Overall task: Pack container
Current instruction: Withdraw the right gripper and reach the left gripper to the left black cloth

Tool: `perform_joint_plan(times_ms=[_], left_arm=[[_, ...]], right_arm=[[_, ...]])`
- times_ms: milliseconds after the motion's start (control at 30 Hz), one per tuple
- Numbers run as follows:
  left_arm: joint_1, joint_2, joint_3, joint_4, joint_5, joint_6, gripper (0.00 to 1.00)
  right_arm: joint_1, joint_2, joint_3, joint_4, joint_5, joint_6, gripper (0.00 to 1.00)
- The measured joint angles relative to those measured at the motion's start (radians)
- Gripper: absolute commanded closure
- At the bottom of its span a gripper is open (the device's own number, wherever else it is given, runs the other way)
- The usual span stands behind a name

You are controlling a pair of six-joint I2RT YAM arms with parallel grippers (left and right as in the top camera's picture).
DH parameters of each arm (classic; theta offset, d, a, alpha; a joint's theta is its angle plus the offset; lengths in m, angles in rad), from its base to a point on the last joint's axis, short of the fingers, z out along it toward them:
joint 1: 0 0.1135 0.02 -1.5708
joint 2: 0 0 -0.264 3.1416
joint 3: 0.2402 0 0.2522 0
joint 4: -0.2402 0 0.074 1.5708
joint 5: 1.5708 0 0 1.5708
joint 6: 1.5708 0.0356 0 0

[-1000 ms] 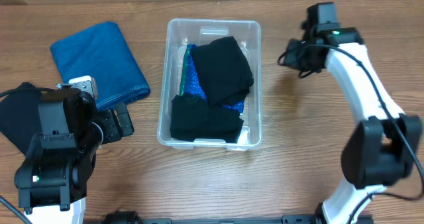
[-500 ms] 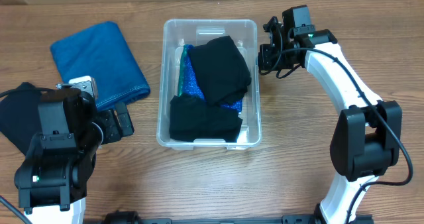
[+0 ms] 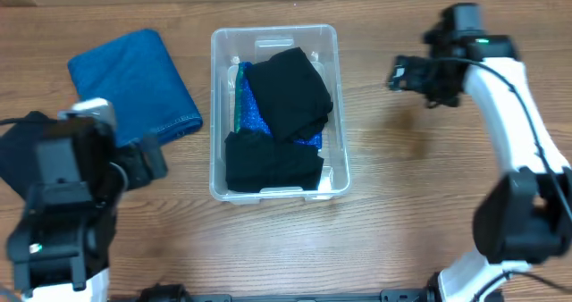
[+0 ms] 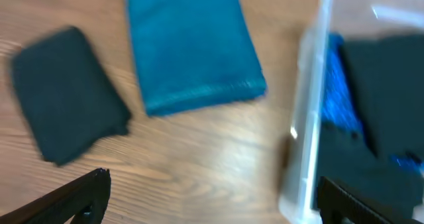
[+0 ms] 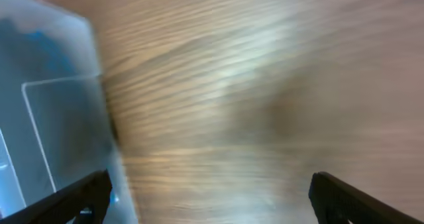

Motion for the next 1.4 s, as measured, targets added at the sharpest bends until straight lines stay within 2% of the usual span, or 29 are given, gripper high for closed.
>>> perform_joint_plan(times_ms=[67, 200, 333, 533, 667, 833, 1267, 1300, 1333, 1367, 1400], left_arm=[[0.079, 0.021, 0.057, 0.009, -0.007, 0.000, 0.00], [0.343, 0.117, 0.132, 0.067, 0.029, -0.012, 0.00], [0.612, 0.290, 0.135, 0.092, 0.091, -0.089, 0.00], [0.863, 0.539, 0.135, 0.166, 0.183, -0.167, 0.00], [0.932, 0.706, 0.135, 0.247, 0.253, -0.151, 0.00], [0.949, 0.904, 0.134, 0.320, 0.375, -0.069, 0.00], [0.949, 1.098, 0.134, 0.438, 0.502, 0.056, 0.00], [0.949, 1.113, 0.139, 0.439, 0.516, 0.061, 0.10], [0.949, 1.114, 0.140, 0.440, 0.523, 0.064, 0.23], [0.949, 1.119, 0.143, 0.438, 0.538, 0.063, 0.53], [0.949, 1.122, 0.144, 0.436, 0.558, 0.069, 0.72]], right_arm=[[-0.035, -0.056, 0.009, -0.076, 0.026, 0.004, 0.00], [-0.044, -0.102, 0.017, -0.156, 0.044, 0.012, 0.00], [-0.039, -0.098, 0.017, -0.171, 0.045, 0.015, 0.00], [-0.039, -0.098, 0.017, -0.171, 0.043, 0.016, 0.00], [-0.039, -0.098, 0.015, -0.167, 0.043, 0.015, 0.00], [-0.039, -0.098, 0.007, -0.168, 0.043, 0.006, 0.00], [-0.039, -0.098, 0.007, -0.168, 0.043, -0.007, 0.00], [-0.039, -0.098, 0.007, -0.168, 0.044, -0.007, 0.00], [-0.039, -0.098, 0.006, -0.169, 0.044, -0.007, 0.00], [-0.039, -0.098, 0.006, -0.168, 0.043, -0.007, 0.00], [-0.039, -0.098, 0.006, -0.168, 0.043, -0.007, 0.00]])
